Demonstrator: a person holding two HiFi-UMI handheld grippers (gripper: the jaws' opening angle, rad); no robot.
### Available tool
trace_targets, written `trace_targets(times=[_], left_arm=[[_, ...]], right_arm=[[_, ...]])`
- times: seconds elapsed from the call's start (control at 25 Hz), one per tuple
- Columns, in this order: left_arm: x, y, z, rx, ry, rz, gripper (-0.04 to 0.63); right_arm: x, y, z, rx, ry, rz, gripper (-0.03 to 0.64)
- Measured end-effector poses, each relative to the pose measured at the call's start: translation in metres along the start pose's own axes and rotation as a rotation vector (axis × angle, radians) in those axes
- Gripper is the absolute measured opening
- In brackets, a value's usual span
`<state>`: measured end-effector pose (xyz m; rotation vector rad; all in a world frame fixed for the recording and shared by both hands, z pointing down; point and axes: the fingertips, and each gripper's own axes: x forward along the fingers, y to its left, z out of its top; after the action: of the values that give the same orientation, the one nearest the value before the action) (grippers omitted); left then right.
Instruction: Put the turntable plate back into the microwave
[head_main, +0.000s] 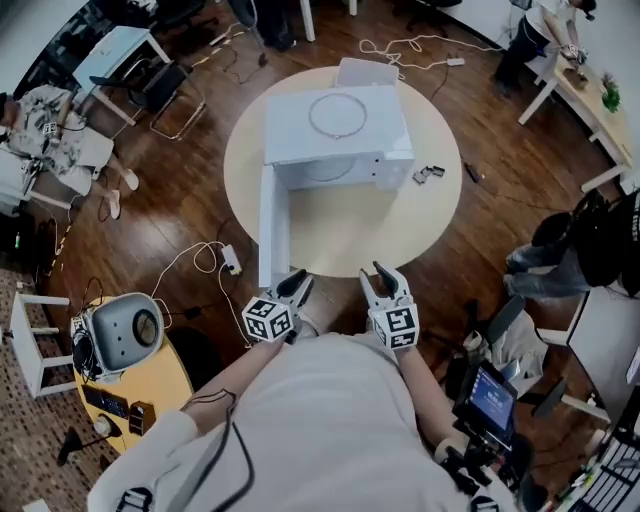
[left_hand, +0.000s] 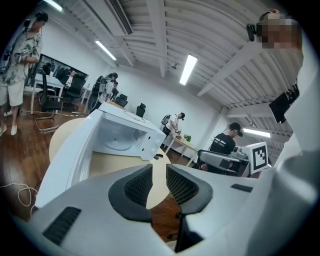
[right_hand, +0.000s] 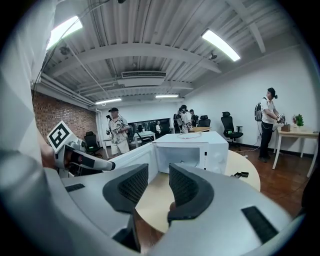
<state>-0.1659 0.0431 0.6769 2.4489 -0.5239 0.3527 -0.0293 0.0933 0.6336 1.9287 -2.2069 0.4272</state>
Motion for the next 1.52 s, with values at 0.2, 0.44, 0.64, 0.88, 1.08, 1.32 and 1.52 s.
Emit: trace_targets(times=[0.2, 0.44, 0.64, 0.88, 1.08, 1.32, 1.52], left_arm=[[0.009, -0.006, 0.005, 0.012, -0.029, 0.041, 0.072], [0.0, 0.012, 0.008, 0.014, -0.048, 0.083, 0.072], [-0.012, 0.024, 0.011, 0.002, -0.076, 0.126, 0.072], [-0.019, 0.025, 0.006, -0.009, -0.084, 0.153, 0.072], [-0.019, 0.024, 0.002, -0.014, -0.08, 0.154, 0.072], [-0.017, 0.02, -0.004, -0.008, -0.067, 0.149, 0.072], [-0.011, 0.014, -0.014, 0.045, -0.034, 0.135, 0.072]], right_arm=[[-0.001, -0.014, -0.01, 0.019, 0.005, 0.026, 0.135], [0.017, -0.004, -0.012, 0.004, -0.014, 0.073, 0.135], [0.029, 0.003, -0.01, 0.003, -0.018, 0.11, 0.135], [0.034, 0.009, -0.012, 0.005, -0.015, 0.147, 0.135], [0.034, 0.009, -0.012, 0.003, -0.011, 0.153, 0.135], [0.026, 0.008, -0.013, -0.036, -0.029, 0.127, 0.135], [0.011, 0.009, -0.014, -0.121, -0.054, 0.082, 0.135]])
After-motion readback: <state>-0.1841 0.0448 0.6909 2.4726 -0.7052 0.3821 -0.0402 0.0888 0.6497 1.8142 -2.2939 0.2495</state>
